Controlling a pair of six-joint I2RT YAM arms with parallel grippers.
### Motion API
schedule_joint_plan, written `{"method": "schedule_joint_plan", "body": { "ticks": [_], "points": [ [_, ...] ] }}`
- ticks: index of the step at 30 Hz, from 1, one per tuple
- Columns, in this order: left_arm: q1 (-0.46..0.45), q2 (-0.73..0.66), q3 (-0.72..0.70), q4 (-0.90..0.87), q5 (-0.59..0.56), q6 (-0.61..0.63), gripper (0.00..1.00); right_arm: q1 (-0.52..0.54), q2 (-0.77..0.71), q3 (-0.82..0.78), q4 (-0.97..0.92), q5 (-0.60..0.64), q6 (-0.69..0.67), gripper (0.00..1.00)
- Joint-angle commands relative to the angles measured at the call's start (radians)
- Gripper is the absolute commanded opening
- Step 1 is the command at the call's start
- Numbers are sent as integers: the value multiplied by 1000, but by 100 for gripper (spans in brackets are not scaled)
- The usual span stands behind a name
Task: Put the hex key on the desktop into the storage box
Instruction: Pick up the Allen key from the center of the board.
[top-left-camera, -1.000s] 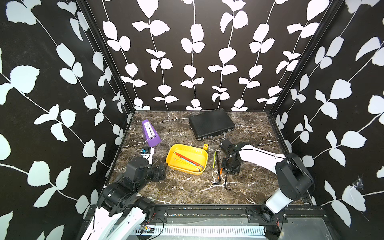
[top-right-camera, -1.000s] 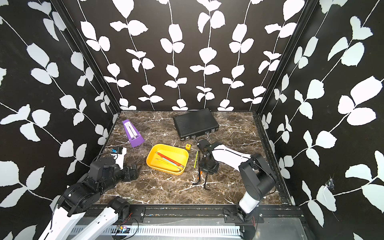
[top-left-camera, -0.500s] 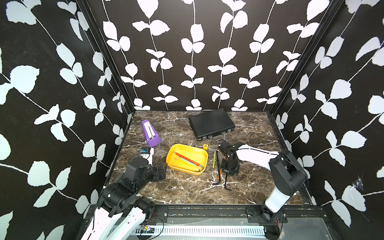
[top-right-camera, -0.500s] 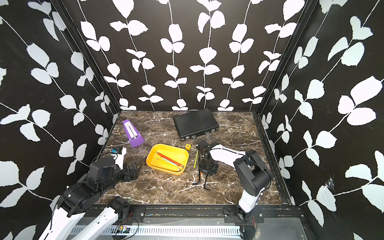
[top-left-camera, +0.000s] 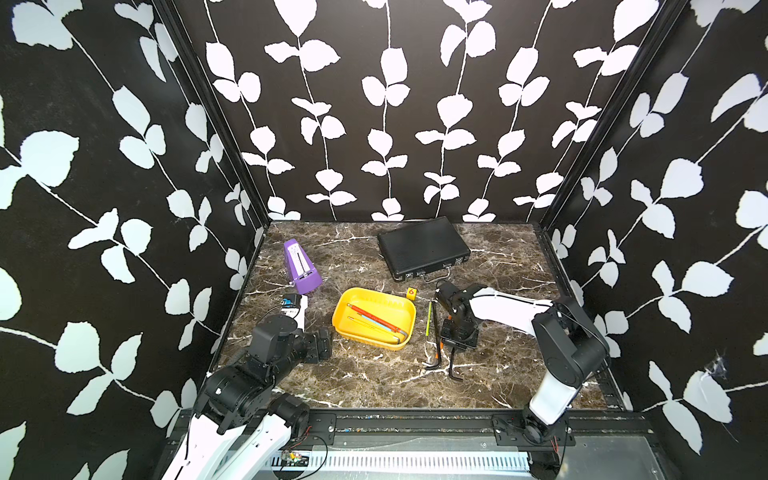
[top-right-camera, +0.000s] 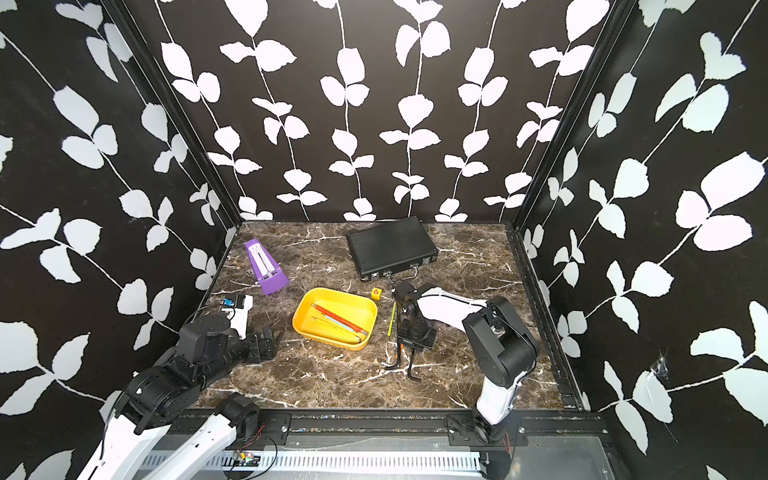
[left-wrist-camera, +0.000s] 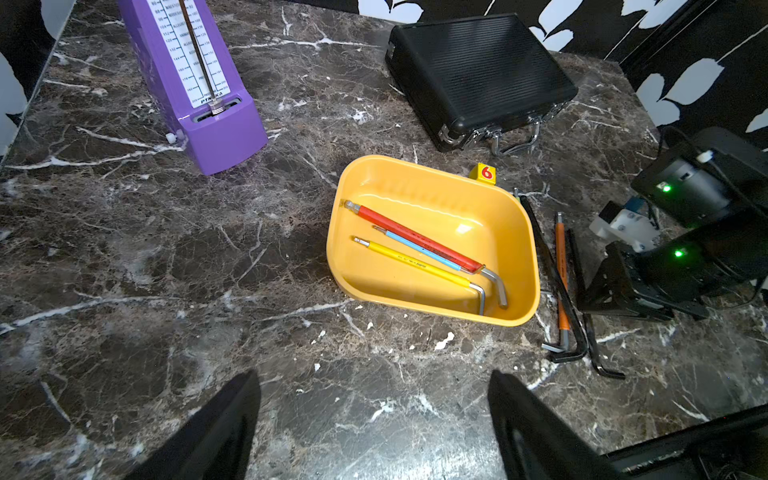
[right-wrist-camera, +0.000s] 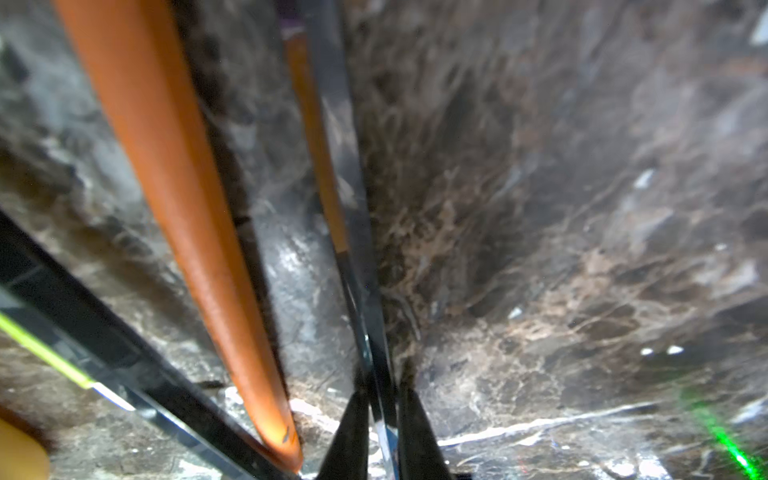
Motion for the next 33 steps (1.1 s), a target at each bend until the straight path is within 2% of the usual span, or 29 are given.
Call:
{"method": "schedule_joint_plan", "body": {
  "ticks": [1, 6, 12, 22, 27, 33],
  "points": [
    [-3, -7, -10, 20, -3, 6, 87, -1, 50, -13, -23, 7, -7, 9],
    [-5, -7, -10, 20, -2, 7, 87, -1, 59, -9, -28, 16, -13, 0],
    [-4, -6, -10, 20, -3, 6, 87, -1, 43, 9, -35, 49, -24, 0],
    [-5, 0, -10, 20, -2, 7, 87, -1, -48, 128, -181, 200, -78, 0],
    [-5, 2, -12, 23, 0, 7, 87, 0, -67, 262, -272, 296, -182, 0],
    [-5, 3, -12, 24, 5, 9, 87, 28, 19, 505, -238, 241, -428, 0]
  ]
}}
